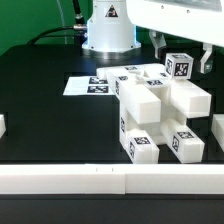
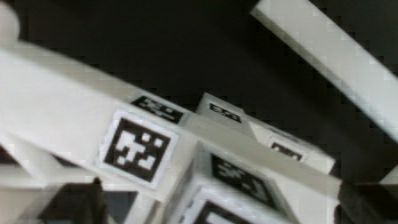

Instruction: Assemble chair

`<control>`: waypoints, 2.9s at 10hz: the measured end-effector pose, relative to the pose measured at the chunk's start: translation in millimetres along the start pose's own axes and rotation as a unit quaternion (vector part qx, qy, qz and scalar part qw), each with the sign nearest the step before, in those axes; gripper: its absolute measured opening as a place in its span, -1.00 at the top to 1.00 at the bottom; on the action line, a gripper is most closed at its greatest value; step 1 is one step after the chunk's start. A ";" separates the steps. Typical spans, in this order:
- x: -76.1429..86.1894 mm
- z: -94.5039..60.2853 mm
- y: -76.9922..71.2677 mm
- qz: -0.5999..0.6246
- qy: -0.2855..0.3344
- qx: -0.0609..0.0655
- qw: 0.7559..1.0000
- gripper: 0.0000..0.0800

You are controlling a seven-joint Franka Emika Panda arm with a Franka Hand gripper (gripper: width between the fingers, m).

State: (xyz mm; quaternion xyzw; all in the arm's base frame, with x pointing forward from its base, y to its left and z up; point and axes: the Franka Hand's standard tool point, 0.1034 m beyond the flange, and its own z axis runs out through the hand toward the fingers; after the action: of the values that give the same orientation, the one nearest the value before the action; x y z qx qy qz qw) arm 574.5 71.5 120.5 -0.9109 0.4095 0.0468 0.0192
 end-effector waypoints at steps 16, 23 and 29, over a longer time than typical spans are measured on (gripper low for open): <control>3.5 1.5 4.5 -0.448 0.012 -0.038 0.893 0.29; 1.8 2.4 1.6 -0.212 0.016 -0.018 0.977 0.29; 0.6 2.5 -1.9 0.014 0.013 0.001 1.000 0.28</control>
Offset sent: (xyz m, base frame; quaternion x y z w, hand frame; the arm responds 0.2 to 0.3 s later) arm 0.0016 -0.0045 0.0012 -0.0559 0.0295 -0.2866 0.9560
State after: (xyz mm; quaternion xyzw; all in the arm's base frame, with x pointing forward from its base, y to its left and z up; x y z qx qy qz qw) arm 576.2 72.5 117.9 -0.9057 0.4222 0.0353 0.0139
